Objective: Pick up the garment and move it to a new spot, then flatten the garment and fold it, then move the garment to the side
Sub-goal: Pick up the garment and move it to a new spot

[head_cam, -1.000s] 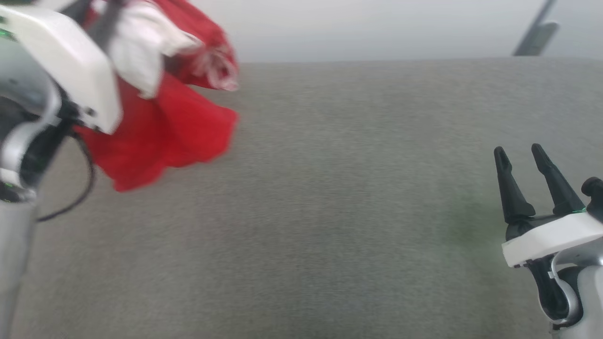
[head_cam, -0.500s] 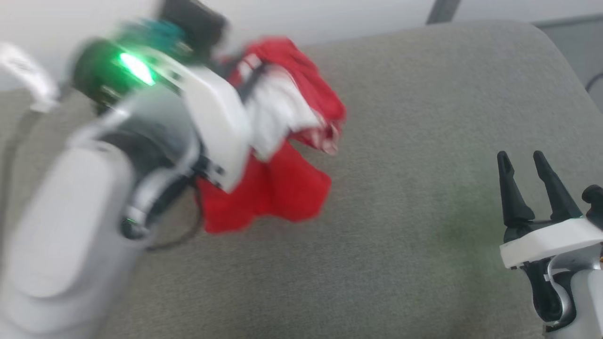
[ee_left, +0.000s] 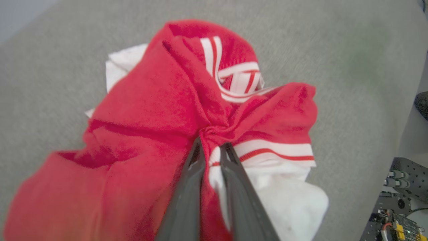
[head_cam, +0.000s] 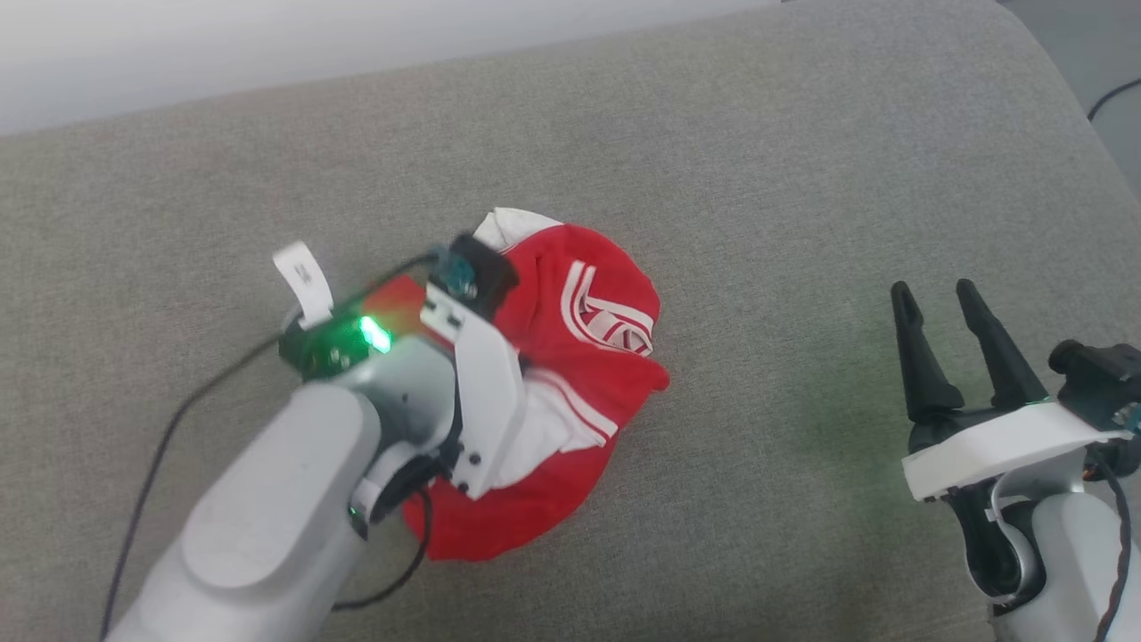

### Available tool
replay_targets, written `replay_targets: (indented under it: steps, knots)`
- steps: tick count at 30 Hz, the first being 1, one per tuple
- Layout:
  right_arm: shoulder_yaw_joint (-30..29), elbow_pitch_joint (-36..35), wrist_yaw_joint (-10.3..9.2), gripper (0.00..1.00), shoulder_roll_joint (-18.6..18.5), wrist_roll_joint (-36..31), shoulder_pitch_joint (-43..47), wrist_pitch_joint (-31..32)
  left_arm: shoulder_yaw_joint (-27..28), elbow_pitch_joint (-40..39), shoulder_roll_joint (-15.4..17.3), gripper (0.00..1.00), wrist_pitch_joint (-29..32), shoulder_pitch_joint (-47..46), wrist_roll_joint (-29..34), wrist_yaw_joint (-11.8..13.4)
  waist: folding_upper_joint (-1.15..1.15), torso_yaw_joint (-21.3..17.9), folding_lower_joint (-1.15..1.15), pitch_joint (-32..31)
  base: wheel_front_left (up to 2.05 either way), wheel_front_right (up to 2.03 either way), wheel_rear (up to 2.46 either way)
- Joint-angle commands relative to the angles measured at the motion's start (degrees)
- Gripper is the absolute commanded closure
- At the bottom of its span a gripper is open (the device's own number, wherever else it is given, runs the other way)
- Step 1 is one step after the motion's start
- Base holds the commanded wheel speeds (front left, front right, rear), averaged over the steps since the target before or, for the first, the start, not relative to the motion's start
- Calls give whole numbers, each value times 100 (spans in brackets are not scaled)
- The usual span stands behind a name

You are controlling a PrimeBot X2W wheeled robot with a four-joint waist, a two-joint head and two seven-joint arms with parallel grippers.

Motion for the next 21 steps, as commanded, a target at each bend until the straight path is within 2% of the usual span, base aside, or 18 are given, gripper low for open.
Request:
replay_targets:
  steps: [1, 6, 7, 8, 10, 11, 12, 16, 21]
  knots:
    - [25, 37, -2, 0, -21, 52, -49, -45, -30, 140, -27, 100, -59, 95, -19, -36, 0, -8, 0, 11, 0, 0, 0]
    - [229, 180, -2, 0, -75, 113, -167, -120, -285, 904, -115, 100, -192, 241, -55, -193, 0, -36, 0, 14, 0, 0, 0]
    - [259, 206, -2, 0, -89, 129, -179, -124, -332, 1024, -131, 97, -213, 249, -38, -220, 0, -34, 0, 4, 0, 0, 0]
    - [286, 216, -2, 0, -100, 138, -191, -133, -389, 1163, -147, 84, -232, 266, -27, -232, 0, -31, 0, -7, 0, 0, 0]
    - [313, 245, -2, 0, -118, 151, -198, -161, -483, 1392, -187, 66, -280, 291, -41, -273, 0, -17, 0, -34, 0, 0, 0]
    - [319, 266, -2, 0, -130, 156, -193, -169, -516, 1492, -212, 26, -321, 289, -58, -285, 0, -4, 0, -53, 0, 0, 0]
    - [328, 282, -2, 0, -141, 160, -190, -170, -534, 1581, -242, 0, -356, 279, -90, -305, 0, 7, 0, -69, 0, 0, 0]
    - [403, 310, -2, 0, -216, 148, -162, -181, -473, 1745, -308, 0, -544, 191, -245, -344, 0, 91, 0, -188, 0, 0, 0]
    - [389, 338, -2, 0, -299, 118, -34, -155, -306, 1557, -254, 0, -973, 63, -413, -384, 0, 269, 0, -432, 0, 0, 0]
